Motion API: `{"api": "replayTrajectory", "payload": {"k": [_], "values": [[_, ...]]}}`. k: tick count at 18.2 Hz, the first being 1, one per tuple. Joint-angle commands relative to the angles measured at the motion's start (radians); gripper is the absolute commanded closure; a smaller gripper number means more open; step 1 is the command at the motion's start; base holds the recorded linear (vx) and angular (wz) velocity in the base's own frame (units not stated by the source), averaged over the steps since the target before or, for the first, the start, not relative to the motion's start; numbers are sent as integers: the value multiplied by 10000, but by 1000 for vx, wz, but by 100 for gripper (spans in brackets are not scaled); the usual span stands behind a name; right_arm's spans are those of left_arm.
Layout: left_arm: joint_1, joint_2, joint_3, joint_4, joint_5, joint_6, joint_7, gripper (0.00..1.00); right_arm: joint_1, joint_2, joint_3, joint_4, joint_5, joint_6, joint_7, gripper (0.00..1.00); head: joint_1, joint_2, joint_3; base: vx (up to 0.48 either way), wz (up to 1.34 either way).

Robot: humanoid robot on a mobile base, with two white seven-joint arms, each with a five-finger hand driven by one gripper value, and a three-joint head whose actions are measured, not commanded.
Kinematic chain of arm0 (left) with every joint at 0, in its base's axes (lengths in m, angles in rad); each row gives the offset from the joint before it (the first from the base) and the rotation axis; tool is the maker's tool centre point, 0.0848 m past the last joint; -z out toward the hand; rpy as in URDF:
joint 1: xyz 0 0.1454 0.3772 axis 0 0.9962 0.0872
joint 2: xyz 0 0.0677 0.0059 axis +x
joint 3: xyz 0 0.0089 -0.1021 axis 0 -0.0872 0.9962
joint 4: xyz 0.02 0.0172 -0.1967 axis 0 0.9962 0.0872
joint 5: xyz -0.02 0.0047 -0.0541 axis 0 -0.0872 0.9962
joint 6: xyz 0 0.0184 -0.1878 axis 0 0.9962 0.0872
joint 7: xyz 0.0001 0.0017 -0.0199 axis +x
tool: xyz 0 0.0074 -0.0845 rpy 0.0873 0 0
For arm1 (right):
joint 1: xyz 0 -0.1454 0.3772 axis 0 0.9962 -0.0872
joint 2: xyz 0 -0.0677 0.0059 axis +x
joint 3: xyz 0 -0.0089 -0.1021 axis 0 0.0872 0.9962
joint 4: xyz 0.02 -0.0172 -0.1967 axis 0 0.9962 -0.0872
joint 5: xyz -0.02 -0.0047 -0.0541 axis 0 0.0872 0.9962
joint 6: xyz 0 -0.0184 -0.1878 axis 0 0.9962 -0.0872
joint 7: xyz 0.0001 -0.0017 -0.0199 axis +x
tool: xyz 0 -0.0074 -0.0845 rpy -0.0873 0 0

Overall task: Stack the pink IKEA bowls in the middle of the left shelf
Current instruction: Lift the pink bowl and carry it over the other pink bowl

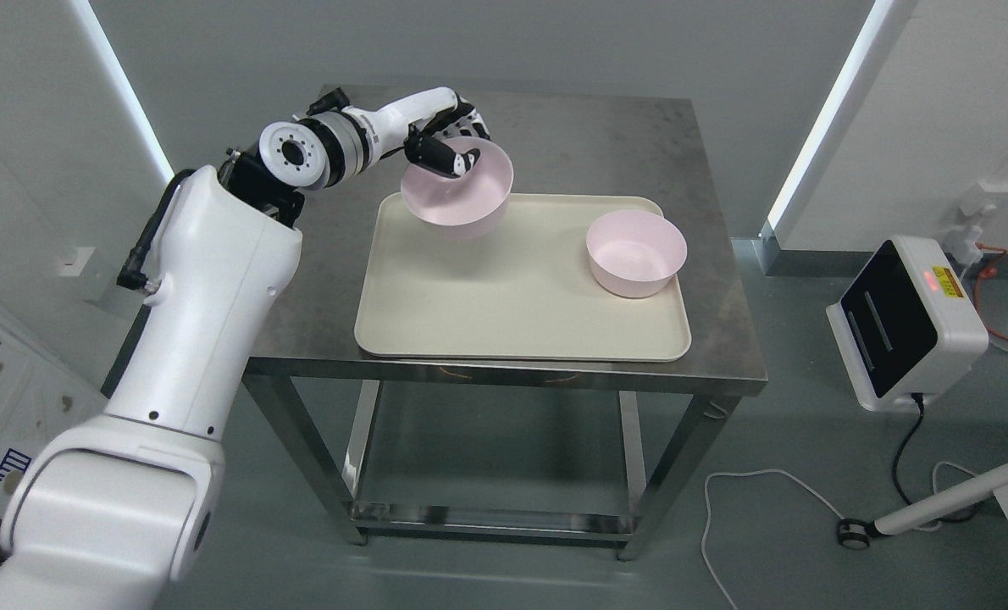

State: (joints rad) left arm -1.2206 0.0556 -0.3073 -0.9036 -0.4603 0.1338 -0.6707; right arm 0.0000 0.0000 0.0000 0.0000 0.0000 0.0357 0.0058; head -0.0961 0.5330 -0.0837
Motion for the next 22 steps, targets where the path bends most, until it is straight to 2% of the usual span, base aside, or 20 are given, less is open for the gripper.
{"api": "replayTrajectory", "payload": {"k": [1, 3, 5, 7, 9, 14, 17, 22], "values": [[-879, -381, -4037, -565, 2588, 89, 615, 98, 16, -175, -107, -337, 0, -5, 3, 0, 0, 0, 0, 4, 27], [-879, -381, -5313, -597, 3418, -79, 1196, 98, 16, -175, -107, -337, 0, -5, 3, 0, 0, 0, 0, 0, 0], [-864, -381, -6510, -521, 4445, -645, 2818, 97, 31, -175, -107, -337, 0, -5, 3, 0, 0, 0, 0, 0, 0], [-864, -381, -7538, -368, 4909, -771, 4262, 97, 16, -175, -107, -337, 0, -5, 3, 0, 0, 0, 0, 0, 0], [-864, -381, -7757, -107, 5017, -771, 4772, 98, 16, -175, -107, -337, 0, -5, 3, 0, 0, 0, 0, 0, 0], [-848, -381, -7819, 920, 5308, -771, 4988, 98, 16, -175, -107, -337, 0, -5, 3, 0, 0, 0, 0, 0, 0], [-848, -381, -7803, 1457, 5843, -725, 5876, 97, 16, -175, -107, -337, 0, -5, 3, 0, 0, 0, 0, 0, 0], [-864, -381, -7313, 1719, 6198, -725, 6277, 95, 16, -175, -107, -337, 0, -5, 3, 0, 0, 0, 0, 0, 0]]}}
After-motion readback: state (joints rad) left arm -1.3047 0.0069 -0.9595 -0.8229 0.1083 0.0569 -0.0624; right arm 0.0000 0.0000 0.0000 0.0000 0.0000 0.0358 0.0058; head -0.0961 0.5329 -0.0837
